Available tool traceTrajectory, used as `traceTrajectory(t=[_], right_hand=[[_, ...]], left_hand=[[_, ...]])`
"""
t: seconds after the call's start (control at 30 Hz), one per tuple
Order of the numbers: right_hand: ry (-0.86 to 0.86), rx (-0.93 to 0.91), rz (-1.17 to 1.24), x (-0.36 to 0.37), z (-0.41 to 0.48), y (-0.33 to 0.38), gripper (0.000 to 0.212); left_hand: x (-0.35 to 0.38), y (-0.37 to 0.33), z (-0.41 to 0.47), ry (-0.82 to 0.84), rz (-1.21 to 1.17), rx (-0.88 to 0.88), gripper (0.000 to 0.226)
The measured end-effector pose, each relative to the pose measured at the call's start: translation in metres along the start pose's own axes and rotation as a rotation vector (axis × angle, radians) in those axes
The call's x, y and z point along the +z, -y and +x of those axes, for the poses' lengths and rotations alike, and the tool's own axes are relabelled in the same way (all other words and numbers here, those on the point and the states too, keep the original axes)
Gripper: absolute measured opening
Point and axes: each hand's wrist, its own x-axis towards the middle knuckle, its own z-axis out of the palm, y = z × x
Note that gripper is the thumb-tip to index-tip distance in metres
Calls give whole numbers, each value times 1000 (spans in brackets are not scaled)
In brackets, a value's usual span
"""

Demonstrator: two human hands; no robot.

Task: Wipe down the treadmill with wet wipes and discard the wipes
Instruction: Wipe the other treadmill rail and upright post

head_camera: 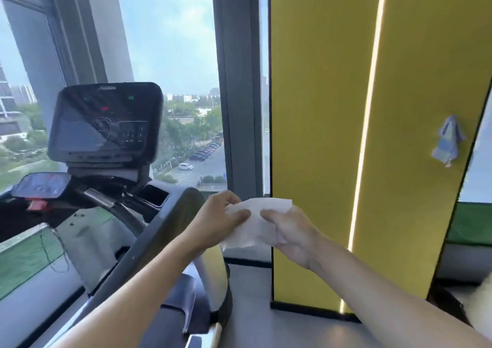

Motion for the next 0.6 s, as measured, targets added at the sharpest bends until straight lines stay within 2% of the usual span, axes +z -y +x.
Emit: traceTrajectory(t=[0.13,0.23,0.43,0.6], right_hand=[[-42,108,55,0,110,-23,31],[21,202,78,7,201,-51,27],[96,353,54,40,378,-108,41],[104,457,53,74,482,-157,42]], left_hand=[[13,61,69,29,190,-28,9],[21,115,124,14,279,-129,17],[6,205,220,13,501,-333,17],[-8,273,272,15,678,-337,21]])
